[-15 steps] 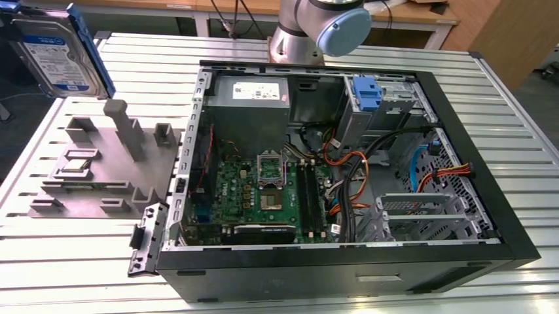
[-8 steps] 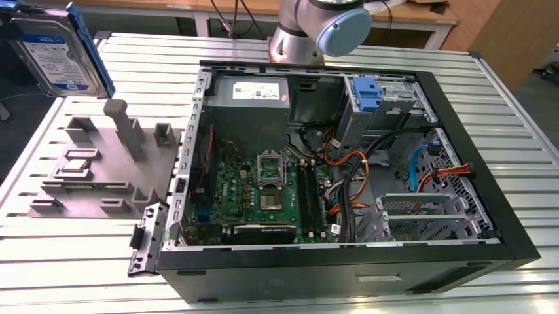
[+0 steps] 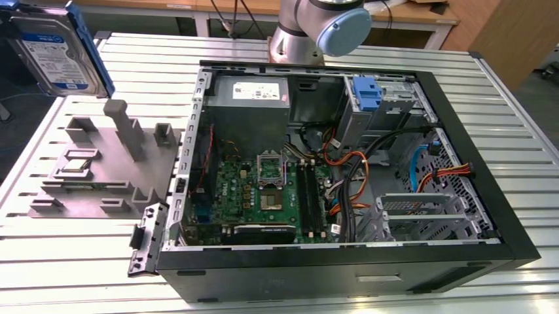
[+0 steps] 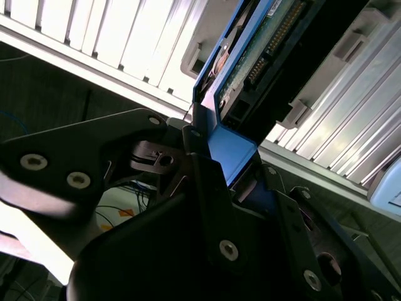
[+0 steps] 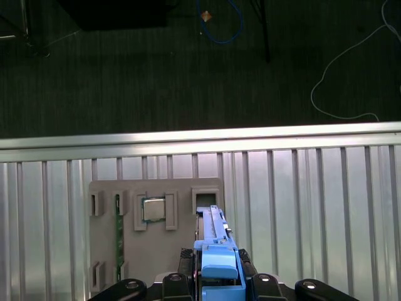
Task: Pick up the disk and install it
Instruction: 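Pick up the disk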
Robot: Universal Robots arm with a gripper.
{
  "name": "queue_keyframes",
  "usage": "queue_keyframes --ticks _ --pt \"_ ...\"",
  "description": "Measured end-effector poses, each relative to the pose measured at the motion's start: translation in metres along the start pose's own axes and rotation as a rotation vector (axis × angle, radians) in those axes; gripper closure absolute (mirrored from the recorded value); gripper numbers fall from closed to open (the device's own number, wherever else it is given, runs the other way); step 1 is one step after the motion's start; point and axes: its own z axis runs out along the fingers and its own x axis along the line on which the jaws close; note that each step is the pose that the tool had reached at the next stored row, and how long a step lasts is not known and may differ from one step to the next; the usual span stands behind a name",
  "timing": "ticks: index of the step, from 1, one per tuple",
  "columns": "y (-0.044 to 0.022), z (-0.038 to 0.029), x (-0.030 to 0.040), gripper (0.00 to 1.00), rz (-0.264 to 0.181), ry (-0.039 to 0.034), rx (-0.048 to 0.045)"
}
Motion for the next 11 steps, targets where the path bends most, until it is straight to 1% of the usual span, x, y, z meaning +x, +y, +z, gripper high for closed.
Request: queue_keyframes --ticks 2,6,8,11 --pt "0.0 -0.0025 0.0 0.63 0.0 0.0 0.0" --pt "0.0 -0.0031 -0.0001 0.63 0.0 0.0 0.0" --pt "0.0001 -0.0054 -0.0001 0.63 0.0 0.0 0.0" --pt "0.0001 -0.0059 -0.0001 0.63 0.0 0.0 0.0"
